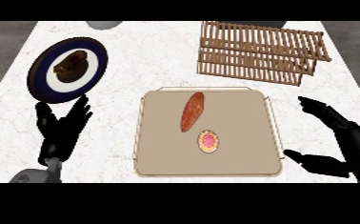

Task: Pick the cupcake from the tray and place it in the tiered shelf

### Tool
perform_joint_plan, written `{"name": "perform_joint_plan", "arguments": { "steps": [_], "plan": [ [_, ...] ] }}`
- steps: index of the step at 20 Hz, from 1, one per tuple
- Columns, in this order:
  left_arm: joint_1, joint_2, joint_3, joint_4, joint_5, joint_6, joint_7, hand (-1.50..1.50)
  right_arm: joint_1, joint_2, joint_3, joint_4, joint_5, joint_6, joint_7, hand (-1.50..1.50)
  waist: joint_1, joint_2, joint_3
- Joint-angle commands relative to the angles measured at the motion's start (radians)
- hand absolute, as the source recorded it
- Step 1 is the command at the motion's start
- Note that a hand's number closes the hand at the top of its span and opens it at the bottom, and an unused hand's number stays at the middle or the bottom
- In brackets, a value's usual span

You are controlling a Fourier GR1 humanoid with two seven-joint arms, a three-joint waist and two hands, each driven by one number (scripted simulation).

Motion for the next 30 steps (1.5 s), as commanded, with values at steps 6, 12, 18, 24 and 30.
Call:
{"name": "perform_joint_plan", "arguments": {
  "steps": [6,12,18,24,30],
  "plan": [
    [0.021,0.012,0.033,-0.005,0.005,-0.052,0.027,0.0,0.053,-0.119,0.075,-0.388,0.002,0.13,0.351,-1.5,0.006,-0.002,-0.002],
    [-0.009,-0.021,0.022,-0.001,-0.032,-0.039,0.016,0.0,-0.126,-0.074,0.214,-0.535,0.158,0.032,0.806,-1.5,0.02,0.001,-0.002],
    [-0.003,-0.027,0.048,0.032,-0.045,-0.057,-0.015,0.0,-0.367,0.058,0.352,-0.421,0.369,0.017,1.097,-1.5,0.025,0.002,-0.002],
    [-0.008,-0.036,0.062,0.008,-0.047,-0.066,0.038,0.0,-0.44,0.201,0.432,-0.263,0.457,0.079,1.182,-1.5,0.018,0.002,0.0],
    [0.006,-0.064,0.057,-0.019,-0.08,-0.047,0.036,0.0,-0.466,0.301,0.516,-0.196,0.557,0.116,1.259,-1.5,0.015,0.0,0.0]
  ]
}}
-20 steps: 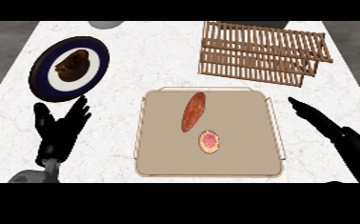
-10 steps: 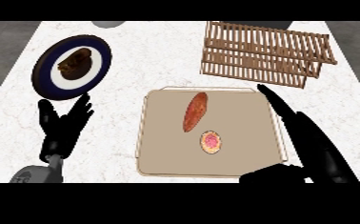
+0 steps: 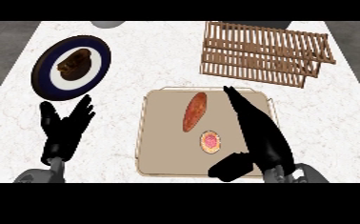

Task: Pick the cupcake from the tray and place it in the tiered shelf

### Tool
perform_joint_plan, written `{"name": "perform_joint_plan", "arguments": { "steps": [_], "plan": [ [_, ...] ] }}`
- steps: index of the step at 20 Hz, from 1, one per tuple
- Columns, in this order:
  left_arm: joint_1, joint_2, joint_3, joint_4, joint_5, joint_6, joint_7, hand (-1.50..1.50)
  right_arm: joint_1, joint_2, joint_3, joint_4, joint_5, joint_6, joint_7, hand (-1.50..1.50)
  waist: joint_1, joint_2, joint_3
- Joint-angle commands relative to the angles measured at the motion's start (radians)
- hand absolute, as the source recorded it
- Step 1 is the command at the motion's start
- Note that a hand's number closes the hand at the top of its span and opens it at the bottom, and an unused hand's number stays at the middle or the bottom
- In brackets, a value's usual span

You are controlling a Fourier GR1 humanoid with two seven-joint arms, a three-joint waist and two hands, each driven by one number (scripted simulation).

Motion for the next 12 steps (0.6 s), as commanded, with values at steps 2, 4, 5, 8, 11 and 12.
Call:
{"name": "perform_joint_plan", "arguments": {
  "steps": [2,4,5,8,11,12],
  "plan": [
    [-0.001,0.009,0.025,0.012,-0.01,-0.031,-0.019,0.0,-0.073,0.119,0.049,0.108,0.063,0.058,0.154,-1.5,0.0,0.0,0.0],
    [-0.019,-0.025,0.029,0.074,-0.014,-0.035,-0.047,0.0,-0.016,0.042,-0.001,0.098,0.047,0.09,0.095,-1.5,-0.01,0.001,0.0],
    [0.003,0.0,0.027,-0.004,-0.005,-0.033,0.019,0.0,-0.014,0.077,0.022,0.081,0.079,0.082,0.152,-1.5,-0.006,-0.001,0.0],
    [-0.003,-0.012,0.038,-0.012,-0.022,-0.005,0.021,0.0,-0.028,0.142,0.056,0.106,0.167,0.076,0.199,-1.5,-0.005,-0.001,0.0],
    [0.047,-0.042,0.017,-0.048,-0.04,0.002,0.014,0.0,0.059,0.123,0.064,0.114,0.214,0.065,0.126,-1.5,-0.006,-0.002,0.001],
    [0.007,-0.026,0.048,0.012,-0.035,-0.034,0.004,0.0,0.013,0.155,0.025,0.123,0.22,0.089,0.143,-1.5,-0.007,0.0,0.0]
  ]
}}
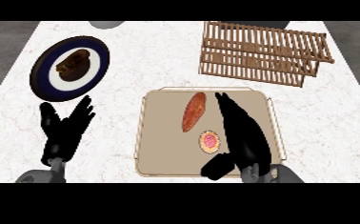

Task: Pick the cupcake from the tray and place it in the tiered shelf

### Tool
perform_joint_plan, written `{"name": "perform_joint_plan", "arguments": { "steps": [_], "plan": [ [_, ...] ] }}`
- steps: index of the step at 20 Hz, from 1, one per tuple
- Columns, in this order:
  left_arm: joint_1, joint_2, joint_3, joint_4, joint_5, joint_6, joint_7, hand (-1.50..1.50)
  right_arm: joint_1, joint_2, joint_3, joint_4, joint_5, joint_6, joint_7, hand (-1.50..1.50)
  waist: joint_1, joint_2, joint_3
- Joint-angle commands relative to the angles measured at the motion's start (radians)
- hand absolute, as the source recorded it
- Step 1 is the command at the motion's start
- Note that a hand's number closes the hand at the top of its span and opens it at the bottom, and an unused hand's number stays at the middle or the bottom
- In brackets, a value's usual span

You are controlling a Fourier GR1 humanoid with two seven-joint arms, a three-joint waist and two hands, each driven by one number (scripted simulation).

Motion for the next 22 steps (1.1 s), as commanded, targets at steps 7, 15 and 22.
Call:
{"name": "perform_joint_plan", "arguments": {
  "steps": [7,15,22],
  "plan": [
    [-0.005,-0.029,0.033,0.005,-0.037,-0.022,0.017,0.0,0.044,0.128,-0.019,0.079,0.144,0.056,0.068,-1.5,-0.001,0.0,0.0],
    [0.001,0.004,0.099,0.017,-0.024,-0.097,0.0,0.0,0.062,0.196,-0.016,0.261,0.284,0.006,-0.007,-1.5,0.001,0.001,0.0],
    [-0.028,-0.086,0.079,0.016,-0.119,-0.044,0.031,0.0,0.084,0.226,-0.04,0.281,0.333,-0.045,-0.076,-1.5,0.0,0.001,0.0]
  ]
}}
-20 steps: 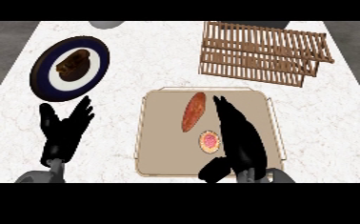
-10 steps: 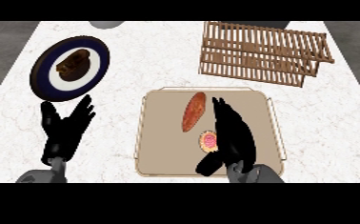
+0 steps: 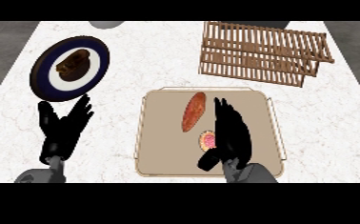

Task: Pick the cupcake from the tray and place it in the tiered shelf

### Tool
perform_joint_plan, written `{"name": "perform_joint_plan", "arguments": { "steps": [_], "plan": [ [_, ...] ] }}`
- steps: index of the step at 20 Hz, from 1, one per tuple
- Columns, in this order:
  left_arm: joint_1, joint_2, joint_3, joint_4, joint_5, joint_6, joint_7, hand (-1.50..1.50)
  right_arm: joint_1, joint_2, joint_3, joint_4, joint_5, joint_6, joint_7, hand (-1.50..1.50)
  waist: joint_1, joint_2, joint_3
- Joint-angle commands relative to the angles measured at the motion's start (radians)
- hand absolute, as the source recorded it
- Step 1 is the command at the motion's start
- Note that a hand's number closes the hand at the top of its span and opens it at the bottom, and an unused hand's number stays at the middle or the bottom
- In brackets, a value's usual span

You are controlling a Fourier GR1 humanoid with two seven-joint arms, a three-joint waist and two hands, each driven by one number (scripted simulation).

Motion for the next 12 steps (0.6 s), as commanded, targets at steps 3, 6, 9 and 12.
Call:
{"name": "perform_joint_plan", "arguments": {
  "steps": [3,6,9,12],
  "plan": [
    [0.036,-0.027,0.026,0.013,-0.029,-0.048,-0.045,0.0,0.062,-0.006,-0.055,0.005,0.029,-0.025,-0.102,-1.5,0.0,0.0,0.0],
    [0.046,-0.018,0.034,-0.083,-0.017,-0.032,0.055,0.0,-0.024,0.031,-0.118,0.165,0.031,-0.077,-0.195,-1.5,0.004,0.0,0.0],
    [-0.002,-0.049,0.04,-0.062,-0.055,-0.016,0.069,0.0,0.016,0.03,-0.095,0.148,0.042,-0.073,-0.207,-1.5,0.0,0.0,0.0],
    [-0.036,-0.049,0.031,-0.021,-0.056,-0.006,0.06,0.0,-0.037,0.034,0.002,0.232,-0.053,0.086,-0.216,1.5,0.006,0.004,0.0]
  ]
}}
